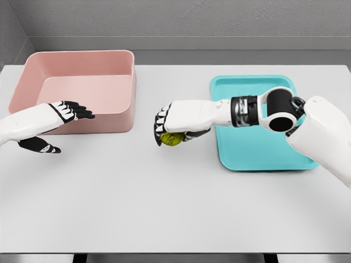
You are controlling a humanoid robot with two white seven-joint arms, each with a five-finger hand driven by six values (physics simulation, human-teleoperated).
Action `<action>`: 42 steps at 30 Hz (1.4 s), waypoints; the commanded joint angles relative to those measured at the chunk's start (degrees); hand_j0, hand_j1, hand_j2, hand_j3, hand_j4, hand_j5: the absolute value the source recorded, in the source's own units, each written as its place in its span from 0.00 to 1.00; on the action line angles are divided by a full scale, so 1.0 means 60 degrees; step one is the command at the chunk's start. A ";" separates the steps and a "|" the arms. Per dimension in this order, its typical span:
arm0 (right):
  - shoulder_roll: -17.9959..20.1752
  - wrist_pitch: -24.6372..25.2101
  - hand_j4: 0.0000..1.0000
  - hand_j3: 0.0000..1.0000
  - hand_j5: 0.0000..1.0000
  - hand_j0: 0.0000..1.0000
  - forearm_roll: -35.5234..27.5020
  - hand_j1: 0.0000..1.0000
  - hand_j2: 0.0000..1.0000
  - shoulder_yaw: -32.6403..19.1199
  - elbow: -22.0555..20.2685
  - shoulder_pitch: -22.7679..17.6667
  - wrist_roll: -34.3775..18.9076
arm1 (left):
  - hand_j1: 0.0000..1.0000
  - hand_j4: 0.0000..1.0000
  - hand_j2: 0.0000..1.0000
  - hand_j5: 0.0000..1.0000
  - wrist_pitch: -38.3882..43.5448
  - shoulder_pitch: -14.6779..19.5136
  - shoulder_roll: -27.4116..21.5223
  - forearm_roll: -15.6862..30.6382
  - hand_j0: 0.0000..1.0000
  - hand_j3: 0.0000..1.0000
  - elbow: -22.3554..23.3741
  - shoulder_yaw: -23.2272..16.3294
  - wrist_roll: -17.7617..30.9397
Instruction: Put the tennis from the blue tray into the pink basket with both arms
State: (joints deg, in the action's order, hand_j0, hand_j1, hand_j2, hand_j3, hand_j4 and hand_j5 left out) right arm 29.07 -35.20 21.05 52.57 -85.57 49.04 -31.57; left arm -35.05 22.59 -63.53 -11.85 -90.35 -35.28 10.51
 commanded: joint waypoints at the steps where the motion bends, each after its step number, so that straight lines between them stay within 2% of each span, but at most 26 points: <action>1: -0.0041 0.0033 0.53 0.53 0.53 0.53 -0.0081 0.53 0.53 0.0086 -0.0064 0.0000 0.0002 | 1.00 1.00 1.00 1.00 0.0009 0.0000 -0.0018 0.0070 1.00 1.00 -0.0001 0.0006 -0.0009; 6: -0.0450 0.0033 0.53 0.53 0.53 0.53 0.0007 0.53 0.53 0.0306 -0.0006 0.0000 -0.0027 | 1.00 1.00 1.00 1.00 0.0009 0.0000 -0.0018 0.0070 1.00 1.00 -0.0030 0.0006 -0.0009; 10: -0.0465 0.0033 0.53 0.53 0.53 0.53 0.0109 0.53 0.53 0.0511 0.0287 -0.0029 -0.0159 | 1.00 1.00 1.00 1.00 0.0009 0.0000 -0.0003 0.0070 1.00 1.00 -0.0030 0.0006 -0.0009; 20: -0.0656 0.0033 0.53 0.53 0.53 0.53 0.0300 0.53 0.53 0.0643 0.0507 -0.0146 -0.0305 | 1.00 1.00 1.00 1.00 0.0009 0.0000 -0.0018 0.0070 1.00 1.00 -0.0030 0.0005 -0.0009; 21: -0.0656 0.0033 0.54 0.54 0.54 0.54 0.0300 0.54 0.54 0.0643 0.0492 -0.0132 -0.0305 | 1.00 1.00 1.00 1.00 0.0009 0.0000 -0.0018 0.0070 1.00 1.00 -0.0030 0.0006 -0.0009; 23: -0.0656 0.0033 0.73 0.73 0.73 0.73 0.0300 0.73 0.73 0.0585 0.0507 -0.0117 -0.0291 | 1.00 1.00 1.00 1.00 0.0009 0.0000 -0.0032 0.0071 1.00 1.00 -0.0030 -0.0009 -0.0009; 28: -0.0641 0.0033 0.74 0.74 0.74 0.74 0.0300 0.74 0.74 0.0540 0.0522 -0.0132 -0.0291 | 1.00 1.00 1.00 1.00 0.0009 0.0000 -0.0032 0.0114 1.00 1.00 -0.0045 0.0006 -0.0024; 42: -0.0641 0.0033 0.86 0.86 0.86 0.86 0.0490 0.86 0.86 0.0482 0.0727 -0.0161 -0.0320 | 1.00 1.00 1.00 1.00 0.0009 0.0015 -0.0018 0.0158 1.00 1.00 -0.0045 0.0006 -0.0009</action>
State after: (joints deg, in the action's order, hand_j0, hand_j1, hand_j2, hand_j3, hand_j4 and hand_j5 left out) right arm 25.10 -35.15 24.22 55.62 -81.31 48.08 -33.50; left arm -35.05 22.68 -63.59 -11.34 -90.60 -35.28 10.43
